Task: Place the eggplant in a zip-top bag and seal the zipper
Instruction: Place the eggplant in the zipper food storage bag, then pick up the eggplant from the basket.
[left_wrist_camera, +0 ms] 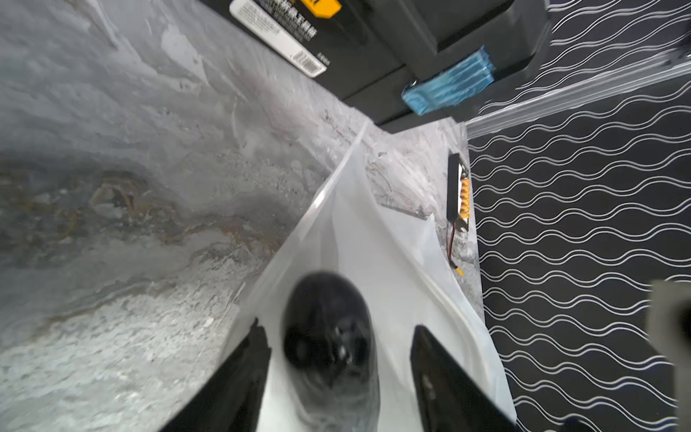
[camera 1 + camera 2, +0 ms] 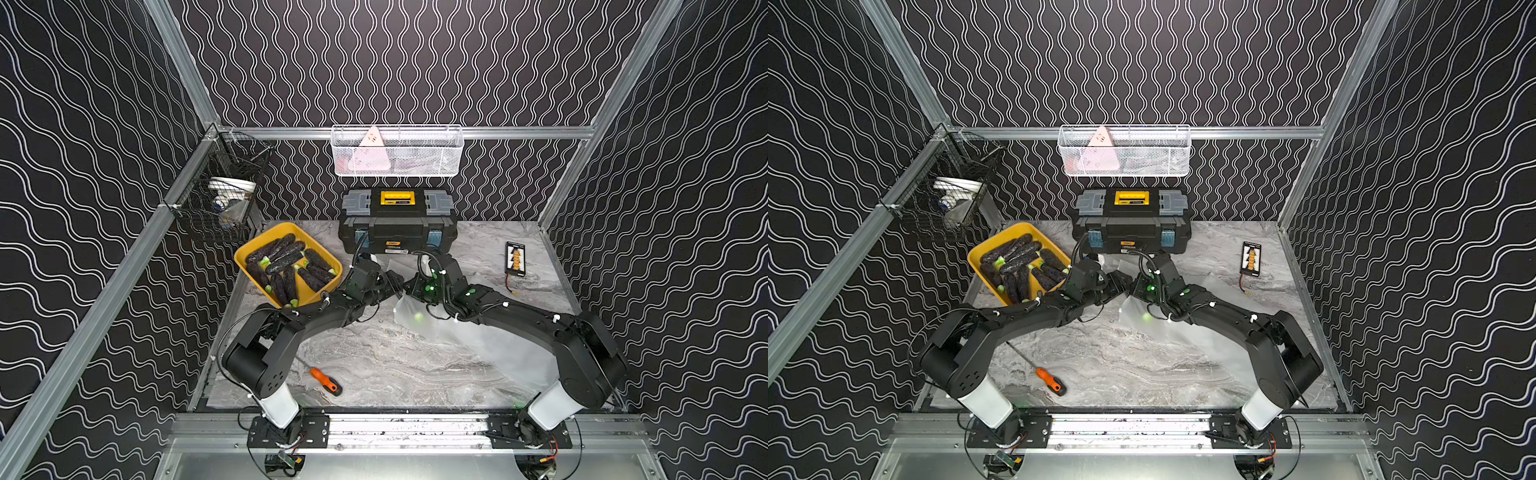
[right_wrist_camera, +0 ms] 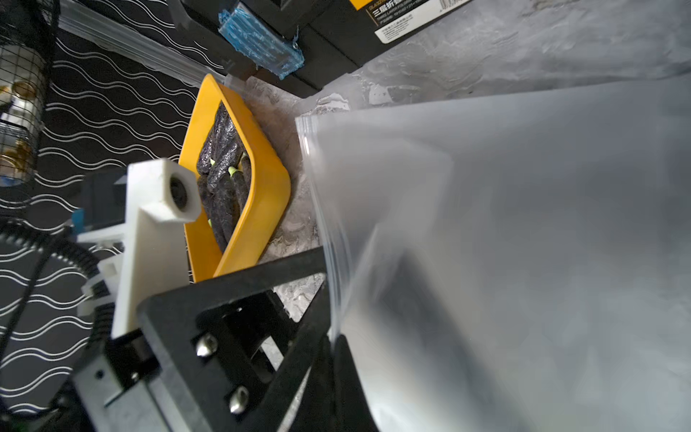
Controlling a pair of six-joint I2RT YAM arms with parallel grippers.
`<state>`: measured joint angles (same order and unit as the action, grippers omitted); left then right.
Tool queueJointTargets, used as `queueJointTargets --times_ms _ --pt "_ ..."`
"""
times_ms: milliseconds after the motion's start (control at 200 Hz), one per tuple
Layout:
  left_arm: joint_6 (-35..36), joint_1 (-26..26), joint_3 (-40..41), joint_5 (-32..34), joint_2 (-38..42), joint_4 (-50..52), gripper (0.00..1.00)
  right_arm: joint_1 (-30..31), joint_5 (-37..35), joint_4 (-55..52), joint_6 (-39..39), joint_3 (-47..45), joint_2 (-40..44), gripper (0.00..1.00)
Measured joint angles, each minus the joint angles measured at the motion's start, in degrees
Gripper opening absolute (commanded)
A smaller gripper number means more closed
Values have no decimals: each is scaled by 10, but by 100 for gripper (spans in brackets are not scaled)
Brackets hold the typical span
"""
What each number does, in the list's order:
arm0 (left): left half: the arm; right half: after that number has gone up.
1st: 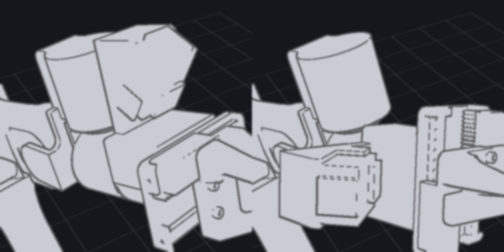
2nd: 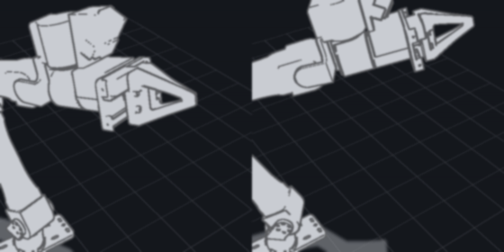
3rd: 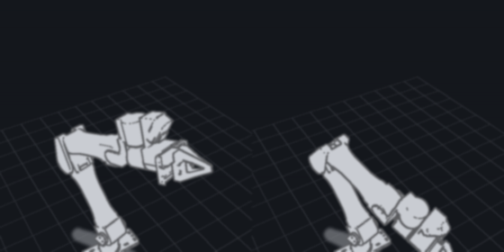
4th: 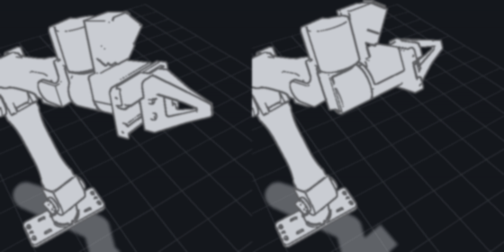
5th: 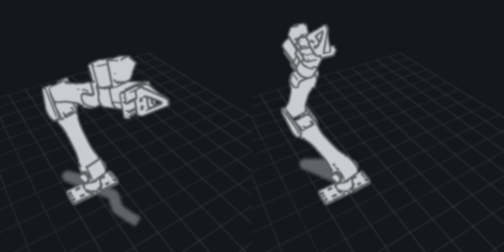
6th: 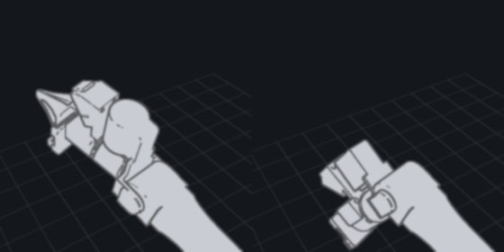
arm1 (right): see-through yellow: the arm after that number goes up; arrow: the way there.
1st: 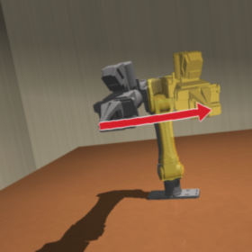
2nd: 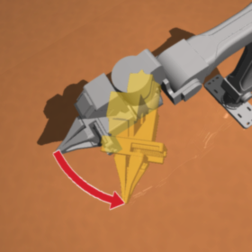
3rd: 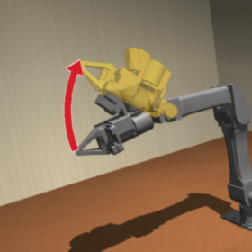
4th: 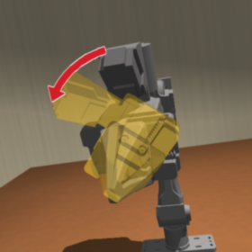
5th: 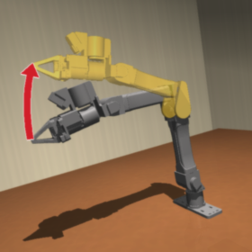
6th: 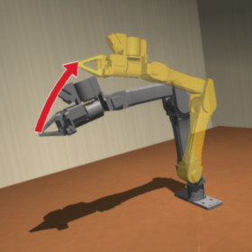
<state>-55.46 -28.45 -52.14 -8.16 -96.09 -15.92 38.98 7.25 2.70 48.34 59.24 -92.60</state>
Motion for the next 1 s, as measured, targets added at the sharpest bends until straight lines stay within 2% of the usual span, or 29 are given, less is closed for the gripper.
queueJointTargets --times_ms 130,280,365,465,540,681,851,1001 --pt "2 4 -8 -17 9 24 72 0 -7 -3 -12 -4 3 0" --pt "16 22 -31 -23 53 69 71 1 -17 -3 -25 -6 2 0" --pt "38 36 -58 10 78 128 70 1 -22 -6 -31 -2 0 0" --pt "81 57 -92 90 103 211 70 2 -22 -8 -40 2 -3 0" --pt "112 103 -100 140 112 261 70 6 -22 -7 -41 3 -9 0" --pt "143 225 -100 179 97 318 71 13 -17 -8 -44 5 -22 0" --pt "153 314 -111 132 31 343 71 22 -7 -9 -50 16 -39 0" --pt "152 332 -138 98 -21 356 71 26 -2 -10 -55 26 -52 0"
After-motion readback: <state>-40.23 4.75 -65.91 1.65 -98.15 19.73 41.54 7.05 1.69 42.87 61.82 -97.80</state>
